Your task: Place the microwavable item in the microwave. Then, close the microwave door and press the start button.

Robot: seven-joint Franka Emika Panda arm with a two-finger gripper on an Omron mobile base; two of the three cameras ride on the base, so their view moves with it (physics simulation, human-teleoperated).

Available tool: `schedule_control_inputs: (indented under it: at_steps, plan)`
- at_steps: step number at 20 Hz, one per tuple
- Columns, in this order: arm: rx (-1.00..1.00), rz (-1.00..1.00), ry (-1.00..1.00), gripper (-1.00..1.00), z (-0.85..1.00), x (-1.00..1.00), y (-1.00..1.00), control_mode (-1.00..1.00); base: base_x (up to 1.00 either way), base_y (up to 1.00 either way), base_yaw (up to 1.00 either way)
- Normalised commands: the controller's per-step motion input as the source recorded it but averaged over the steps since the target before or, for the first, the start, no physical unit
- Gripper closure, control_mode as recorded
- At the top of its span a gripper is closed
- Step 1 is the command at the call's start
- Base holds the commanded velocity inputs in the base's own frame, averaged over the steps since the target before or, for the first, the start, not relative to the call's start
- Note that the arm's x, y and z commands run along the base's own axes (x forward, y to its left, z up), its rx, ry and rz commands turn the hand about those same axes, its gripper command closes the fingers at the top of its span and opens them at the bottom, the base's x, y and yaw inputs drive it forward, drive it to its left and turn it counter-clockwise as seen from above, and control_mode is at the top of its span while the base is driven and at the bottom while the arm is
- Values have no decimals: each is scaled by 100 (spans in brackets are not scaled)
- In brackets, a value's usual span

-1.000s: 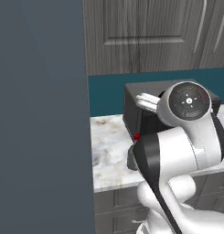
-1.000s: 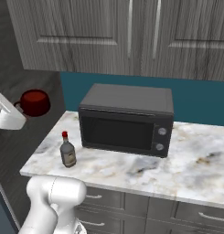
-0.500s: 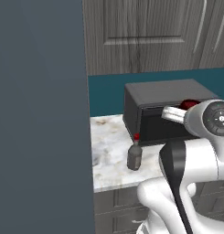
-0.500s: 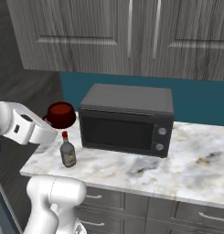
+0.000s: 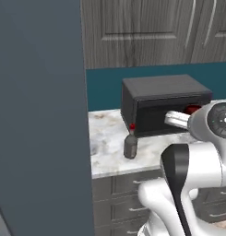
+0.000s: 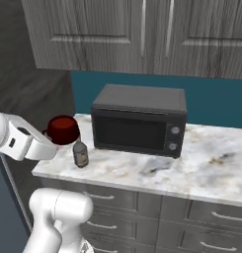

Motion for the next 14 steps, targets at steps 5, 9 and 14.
schedule_control_inputs:
  at_steps: [5,9,14]
  plan:
    - [0,0,0,100,0,0,0,100,-100,61,0]
    - [0,0,0,100,0,0,0,100,-100,84,0]
    - [0,0,0,100,0,0,0,100,-100,87,0]
